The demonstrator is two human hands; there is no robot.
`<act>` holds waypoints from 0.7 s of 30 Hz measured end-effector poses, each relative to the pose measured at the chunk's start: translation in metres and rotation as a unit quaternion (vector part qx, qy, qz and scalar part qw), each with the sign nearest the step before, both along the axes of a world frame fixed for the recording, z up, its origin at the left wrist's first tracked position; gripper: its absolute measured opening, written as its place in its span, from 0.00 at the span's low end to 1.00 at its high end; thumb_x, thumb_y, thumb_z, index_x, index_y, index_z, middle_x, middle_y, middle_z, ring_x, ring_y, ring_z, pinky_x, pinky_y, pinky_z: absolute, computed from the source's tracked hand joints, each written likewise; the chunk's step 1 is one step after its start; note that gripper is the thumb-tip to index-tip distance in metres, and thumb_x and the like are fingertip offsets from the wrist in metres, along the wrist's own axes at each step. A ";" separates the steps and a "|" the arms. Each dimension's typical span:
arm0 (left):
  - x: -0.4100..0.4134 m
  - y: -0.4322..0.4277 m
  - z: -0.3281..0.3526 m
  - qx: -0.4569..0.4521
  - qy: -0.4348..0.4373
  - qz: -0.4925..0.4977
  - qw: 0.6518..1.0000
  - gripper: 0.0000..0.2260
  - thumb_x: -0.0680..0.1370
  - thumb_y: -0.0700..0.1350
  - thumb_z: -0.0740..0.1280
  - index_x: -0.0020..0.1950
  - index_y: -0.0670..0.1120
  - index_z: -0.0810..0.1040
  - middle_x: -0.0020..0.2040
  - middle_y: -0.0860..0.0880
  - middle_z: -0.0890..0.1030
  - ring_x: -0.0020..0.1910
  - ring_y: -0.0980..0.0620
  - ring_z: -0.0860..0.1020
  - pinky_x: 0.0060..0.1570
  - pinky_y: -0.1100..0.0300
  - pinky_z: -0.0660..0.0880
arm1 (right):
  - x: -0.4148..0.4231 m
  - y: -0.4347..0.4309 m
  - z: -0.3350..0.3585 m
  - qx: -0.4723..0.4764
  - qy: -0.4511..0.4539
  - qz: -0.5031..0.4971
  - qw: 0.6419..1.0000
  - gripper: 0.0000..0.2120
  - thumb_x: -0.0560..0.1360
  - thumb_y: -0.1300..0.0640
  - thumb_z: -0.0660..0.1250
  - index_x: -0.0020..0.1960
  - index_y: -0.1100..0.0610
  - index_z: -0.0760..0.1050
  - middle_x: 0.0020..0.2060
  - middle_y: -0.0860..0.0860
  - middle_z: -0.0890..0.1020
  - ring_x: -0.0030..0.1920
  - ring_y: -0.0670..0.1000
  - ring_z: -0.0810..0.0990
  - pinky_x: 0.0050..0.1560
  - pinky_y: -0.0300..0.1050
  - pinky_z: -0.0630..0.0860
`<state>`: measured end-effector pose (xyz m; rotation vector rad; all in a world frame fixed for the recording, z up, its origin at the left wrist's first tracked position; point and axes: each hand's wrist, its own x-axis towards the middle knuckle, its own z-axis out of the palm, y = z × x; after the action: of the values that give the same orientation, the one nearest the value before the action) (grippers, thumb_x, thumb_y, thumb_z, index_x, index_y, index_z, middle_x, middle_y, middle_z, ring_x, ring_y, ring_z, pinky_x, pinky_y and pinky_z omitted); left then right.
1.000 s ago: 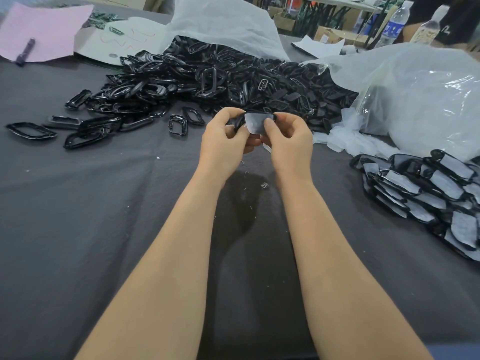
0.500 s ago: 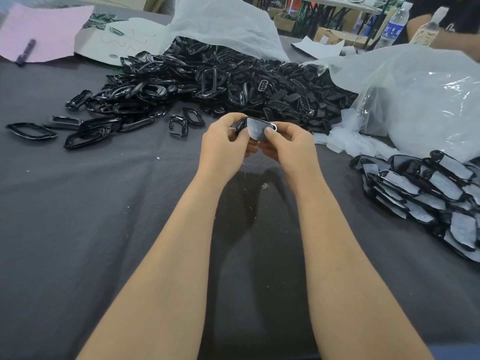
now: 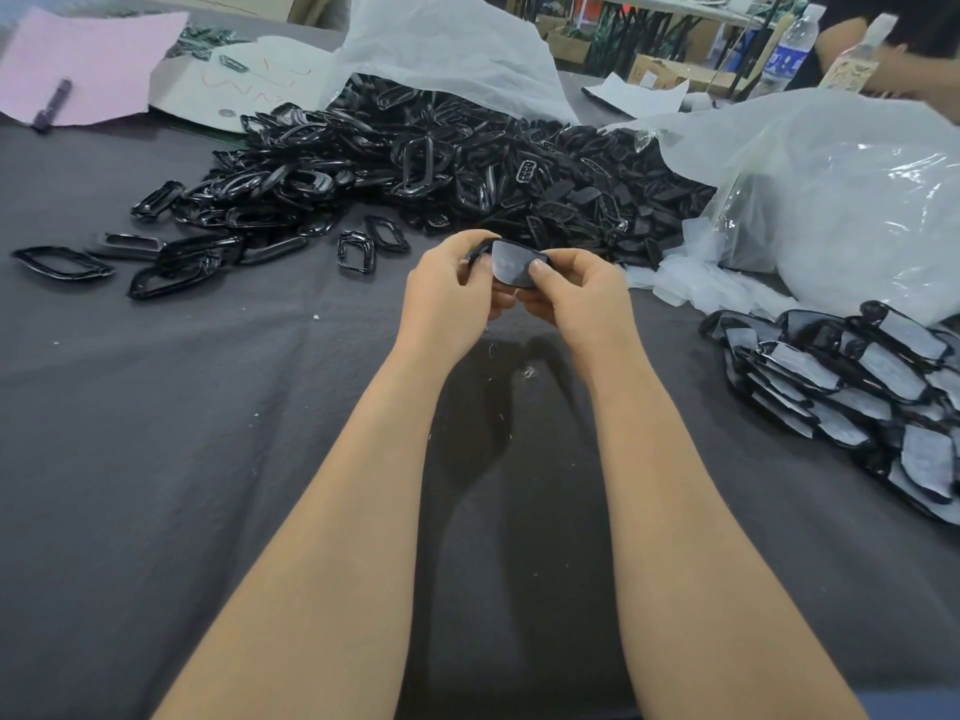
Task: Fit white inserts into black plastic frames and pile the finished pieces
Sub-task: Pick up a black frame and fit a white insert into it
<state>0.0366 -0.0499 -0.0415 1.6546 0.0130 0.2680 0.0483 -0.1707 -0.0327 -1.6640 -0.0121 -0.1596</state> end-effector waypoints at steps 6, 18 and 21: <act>-0.002 0.001 0.001 -0.003 -0.014 -0.005 1.000 0.04 0.81 0.42 0.63 0.53 0.50 0.74 0.40 0.49 0.83 0.36 0.56 0.83 0.42 0.59 0.81 | -0.001 0.006 0.001 -0.008 -0.029 -0.026 0.999 0.04 0.78 0.65 0.63 0.48 0.57 0.74 0.39 0.53 0.80 0.33 0.43 0.79 0.36 0.32 0.77; -0.006 0.001 0.005 -0.054 -0.003 0.003 0.999 0.09 0.79 0.38 0.65 0.48 0.53 0.73 0.37 0.50 0.82 0.32 0.59 0.82 0.38 0.64 0.79 | -0.002 0.011 0.001 0.026 -0.006 -0.040 0.999 0.05 0.78 0.63 0.63 0.53 0.59 0.76 0.42 0.52 0.81 0.38 0.46 0.80 0.37 0.32 0.77; -0.007 0.001 0.004 -0.046 -0.003 0.007 0.999 0.09 0.80 0.38 0.65 0.47 0.53 0.73 0.38 0.49 0.82 0.33 0.58 0.82 0.39 0.62 0.80 | -0.002 0.014 -0.001 0.011 -0.014 -0.055 0.998 0.05 0.79 0.63 0.63 0.54 0.60 0.75 0.44 0.53 0.80 0.40 0.47 0.79 0.38 0.33 0.76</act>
<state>0.0301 -0.0489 -0.0373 1.5633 0.0330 0.2792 0.0462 -0.1568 -0.0341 -1.6418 0.0599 -0.2663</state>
